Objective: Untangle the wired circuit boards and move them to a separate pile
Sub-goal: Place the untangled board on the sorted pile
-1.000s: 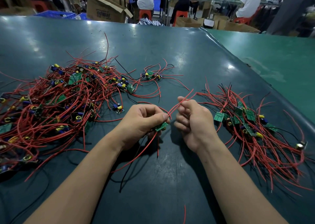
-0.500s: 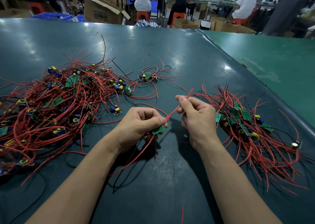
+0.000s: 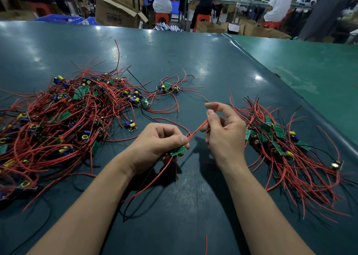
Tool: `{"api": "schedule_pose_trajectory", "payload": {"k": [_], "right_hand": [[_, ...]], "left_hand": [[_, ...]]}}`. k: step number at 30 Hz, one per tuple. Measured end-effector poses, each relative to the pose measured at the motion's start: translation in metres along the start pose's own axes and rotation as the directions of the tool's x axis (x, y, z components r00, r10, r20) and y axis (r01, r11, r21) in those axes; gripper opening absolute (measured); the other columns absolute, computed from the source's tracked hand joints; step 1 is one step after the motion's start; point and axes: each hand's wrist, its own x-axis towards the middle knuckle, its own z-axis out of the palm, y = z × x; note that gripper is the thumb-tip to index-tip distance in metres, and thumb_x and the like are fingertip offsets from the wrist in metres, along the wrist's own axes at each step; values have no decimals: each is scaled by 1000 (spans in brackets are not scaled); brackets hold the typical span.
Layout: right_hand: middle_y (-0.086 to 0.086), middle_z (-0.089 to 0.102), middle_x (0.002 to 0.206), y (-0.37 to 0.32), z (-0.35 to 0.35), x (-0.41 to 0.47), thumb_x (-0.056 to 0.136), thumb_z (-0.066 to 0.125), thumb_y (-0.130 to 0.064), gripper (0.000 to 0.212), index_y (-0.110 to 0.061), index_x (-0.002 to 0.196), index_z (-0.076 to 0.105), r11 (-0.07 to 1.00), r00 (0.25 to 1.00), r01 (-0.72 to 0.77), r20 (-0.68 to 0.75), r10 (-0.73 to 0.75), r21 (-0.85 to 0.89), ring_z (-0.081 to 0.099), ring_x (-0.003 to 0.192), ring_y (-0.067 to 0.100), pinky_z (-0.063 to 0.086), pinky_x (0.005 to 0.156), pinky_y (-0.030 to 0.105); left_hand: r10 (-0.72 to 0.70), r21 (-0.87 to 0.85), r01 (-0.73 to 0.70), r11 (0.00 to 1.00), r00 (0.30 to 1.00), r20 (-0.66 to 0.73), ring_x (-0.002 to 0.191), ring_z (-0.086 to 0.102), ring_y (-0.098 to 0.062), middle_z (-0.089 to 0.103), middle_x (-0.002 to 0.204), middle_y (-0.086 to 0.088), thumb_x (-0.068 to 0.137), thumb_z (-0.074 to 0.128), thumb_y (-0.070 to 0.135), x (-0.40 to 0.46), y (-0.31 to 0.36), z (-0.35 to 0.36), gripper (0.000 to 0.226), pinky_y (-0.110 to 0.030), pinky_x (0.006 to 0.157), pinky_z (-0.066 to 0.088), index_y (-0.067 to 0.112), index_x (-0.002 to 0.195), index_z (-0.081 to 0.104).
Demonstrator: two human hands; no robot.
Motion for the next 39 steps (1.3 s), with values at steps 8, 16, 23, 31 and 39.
{"api": "schedule_pose_trajectory", "payload": {"k": [8, 16, 23, 31, 39], "right_hand": [[3, 62, 51, -2, -1, 3, 101, 51, -12, 10, -11, 104, 60, 982, 996, -90, 37, 85, 164, 42, 31, 10, 35, 33, 19], [-2, 47, 43, -9, -4, -6, 65, 61, -71, 48, -23, 60, 64, 943, 758, -331, 588, 282, -25, 31, 28, 7, 26, 32, 12], [2, 55, 49, -12, -2, -13, 75, 67, -52, 38, -14, 70, 70, 969, 679, -230, 699, 223, -86, 39, 34, 9, 28, 32, 17], [0, 52, 45, -12, -4, -4, 93, 65, -31, 35, -14, 62, 64, 984, 956, -137, 276, 102, 112, 39, 34, 11, 30, 35, 16], [-3, 57, 48, -18, -18, 9, 97, 58, -38, 34, -13, 73, 58, 919, 895, 33, -420, 147, 393, 43, 32, 9, 31, 33, 17]], "left_hand": [[9, -65, -10, 998, 1000, -16, 42, 49, -5, 58, 53, 3, 76, 74, 18, -1, 3, 1, 14, -14, 42, 36, 16, 62, 73], [90, -108, -123, 987, 960, -267, 34, 42, -7, 56, 53, 1, 92, 59, 17, 1, -2, 7, 14, -14, 35, 31, 9, 84, 66], [100, -171, -135, 976, 975, -197, 58, 59, -17, 62, 69, -7, 79, 64, 37, 4, -4, 4, 31, -23, 52, 51, 10, 93, 70], [64, -243, -81, 967, 995, -77, 42, 33, -4, 39, 53, 2, 79, 65, 18, 6, -7, -9, 19, -15, 40, 28, 10, 95, 72], [34, -379, -216, 900, 901, -433, 36, 20, -5, 26, 44, 7, 102, 41, 13, 9, 2, -21, 21, -19, 43, 17, 5, 100, 61]]}}
